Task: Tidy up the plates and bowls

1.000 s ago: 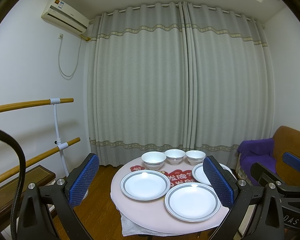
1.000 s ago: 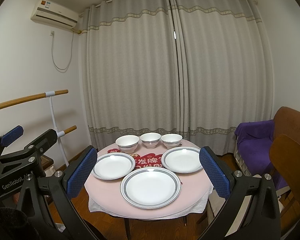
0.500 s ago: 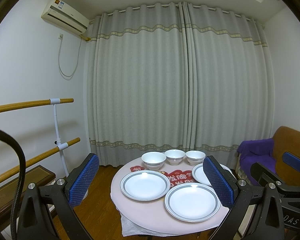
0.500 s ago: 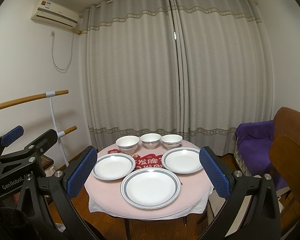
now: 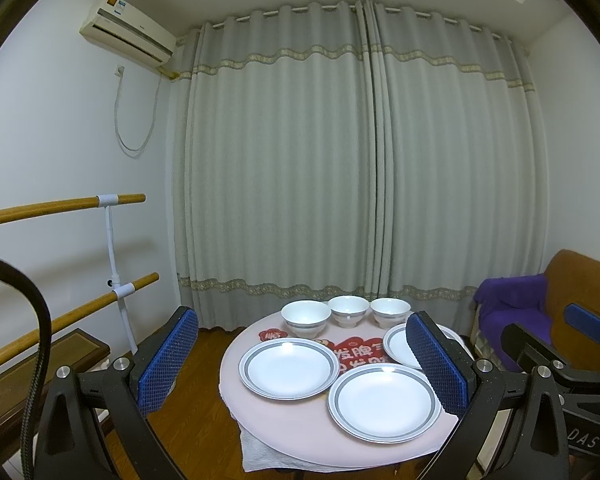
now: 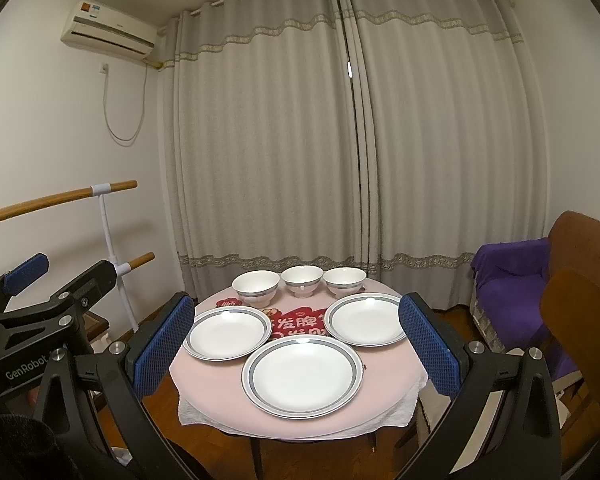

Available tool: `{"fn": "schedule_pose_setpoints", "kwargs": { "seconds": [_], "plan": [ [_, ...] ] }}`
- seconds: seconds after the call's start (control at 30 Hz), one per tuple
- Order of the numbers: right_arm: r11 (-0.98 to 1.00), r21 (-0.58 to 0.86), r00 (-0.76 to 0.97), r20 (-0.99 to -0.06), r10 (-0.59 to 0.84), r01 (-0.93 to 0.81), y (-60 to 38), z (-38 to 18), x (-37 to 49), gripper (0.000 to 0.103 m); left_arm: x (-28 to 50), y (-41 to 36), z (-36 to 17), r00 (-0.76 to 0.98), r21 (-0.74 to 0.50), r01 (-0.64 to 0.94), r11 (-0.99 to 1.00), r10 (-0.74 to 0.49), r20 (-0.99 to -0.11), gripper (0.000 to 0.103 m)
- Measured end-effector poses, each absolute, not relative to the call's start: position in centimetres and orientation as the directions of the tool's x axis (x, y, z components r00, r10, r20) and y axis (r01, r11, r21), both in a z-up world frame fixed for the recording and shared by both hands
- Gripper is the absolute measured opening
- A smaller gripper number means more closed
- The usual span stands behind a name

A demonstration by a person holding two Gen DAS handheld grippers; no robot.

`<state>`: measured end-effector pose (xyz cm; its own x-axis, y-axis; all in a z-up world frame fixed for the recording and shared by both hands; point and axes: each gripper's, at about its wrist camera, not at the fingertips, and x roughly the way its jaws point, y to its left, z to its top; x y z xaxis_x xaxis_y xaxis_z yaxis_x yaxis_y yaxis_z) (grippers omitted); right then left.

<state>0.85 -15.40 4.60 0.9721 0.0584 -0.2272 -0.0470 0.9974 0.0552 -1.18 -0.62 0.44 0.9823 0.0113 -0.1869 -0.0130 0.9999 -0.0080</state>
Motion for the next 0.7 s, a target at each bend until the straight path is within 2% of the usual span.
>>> {"fn": "schedule_pose_setpoints", "kwargs": {
  "seconds": [0.4, 0.6, 0.7],
  "plan": [
    [0.995, 0.096, 0.960, -0.275, 0.046, -0.020, -17.2, 2.8, 3.4, 0.103, 3.5, 0.3, 0.0, 0.948, -0.041, 0.071, 0.997, -0.081, -0.308, 0.102],
    [0.982, 0.190, 0.953, -0.293, 0.073, -0.016, -19.0, 1.3, 5.2, 0.103, 6.7, 1.6, -0.1, 0.914, -0.088, 0.116, 0.989, -0.141, -0.381, 0.102],
    [0.981, 0.190, 0.948, -0.317, 0.023, 0.039, -19.8, 0.5, 6.3, 0.103, 8.7, 1.9, -0.2, 0.904, -0.088, 0.097, 0.991, -0.125, -0.409, 0.102]
  ]
}}
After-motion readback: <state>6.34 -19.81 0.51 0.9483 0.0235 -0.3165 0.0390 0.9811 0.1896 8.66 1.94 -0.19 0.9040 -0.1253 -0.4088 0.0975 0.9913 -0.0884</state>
